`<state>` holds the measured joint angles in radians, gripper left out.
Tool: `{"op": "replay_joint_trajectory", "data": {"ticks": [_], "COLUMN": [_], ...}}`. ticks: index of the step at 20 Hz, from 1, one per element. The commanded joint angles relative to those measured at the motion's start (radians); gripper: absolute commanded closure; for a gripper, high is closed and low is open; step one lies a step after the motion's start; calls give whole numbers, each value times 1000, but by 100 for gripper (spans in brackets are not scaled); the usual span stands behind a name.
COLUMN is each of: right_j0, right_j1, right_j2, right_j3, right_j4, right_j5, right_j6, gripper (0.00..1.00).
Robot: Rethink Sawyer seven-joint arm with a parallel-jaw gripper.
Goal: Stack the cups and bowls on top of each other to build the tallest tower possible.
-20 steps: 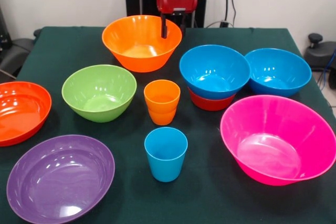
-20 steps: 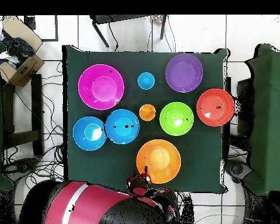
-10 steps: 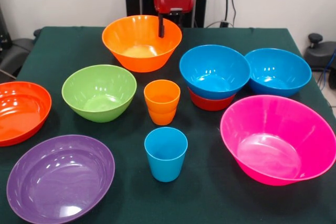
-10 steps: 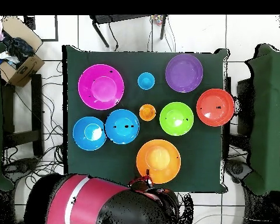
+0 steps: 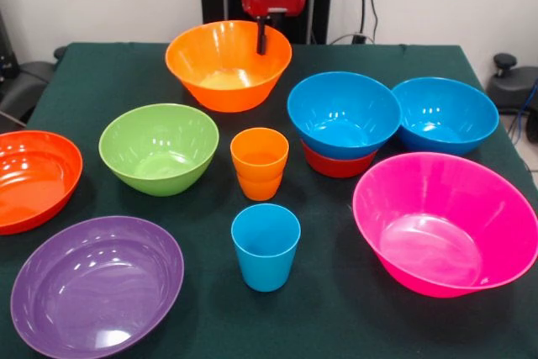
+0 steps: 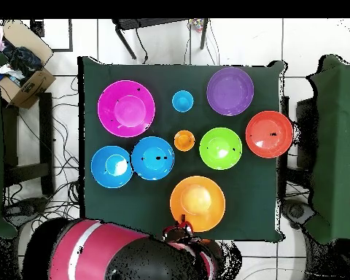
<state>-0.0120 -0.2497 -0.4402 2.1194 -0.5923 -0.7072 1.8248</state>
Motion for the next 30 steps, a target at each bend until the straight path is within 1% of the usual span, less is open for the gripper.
{"op": "replay_joint_trajectory", "data": {"ticks": [1, 3, 4, 7, 8, 9, 12, 15, 17, 20, 22, 24, 27, 29, 30], "right_j0": [50, 65, 53, 37, 21, 14, 33, 59, 72, 93, 114, 133, 142, 154, 170], "right_j1": [-72, -146, -208, -254, -396, -457, -571, -669, -720, -764, -781, -780, -769, -752, -737], "right_j2": [44, 41, 61, 83, 134, 157, 173, 188, 199, 216, 219, 233, 277, 291, 288], "right_j3": [-62, -48, -36, -24, 9, 25, 55, 73, 77, 65, 52, 33, 9, -7, -23], "right_j4": [0, -39, -74, -89, -126, -135, -108, -54, -38, -18, 4, 36, 78, 104, 115], "right_j5": [-17, 65, 128, 174, 300, 359, 475, 594, 662, 735, 761, 784, 825, 830, 830], "right_j6": [66, 76, 95, 116, 138, 138, 100, 64, 42, 32, 54, 86, 102, 113, 119], "gripper": [100, 100, 100, 100, 100, 100, 100, 100, 100, 100, 100, 100, 100, 100, 100]}}
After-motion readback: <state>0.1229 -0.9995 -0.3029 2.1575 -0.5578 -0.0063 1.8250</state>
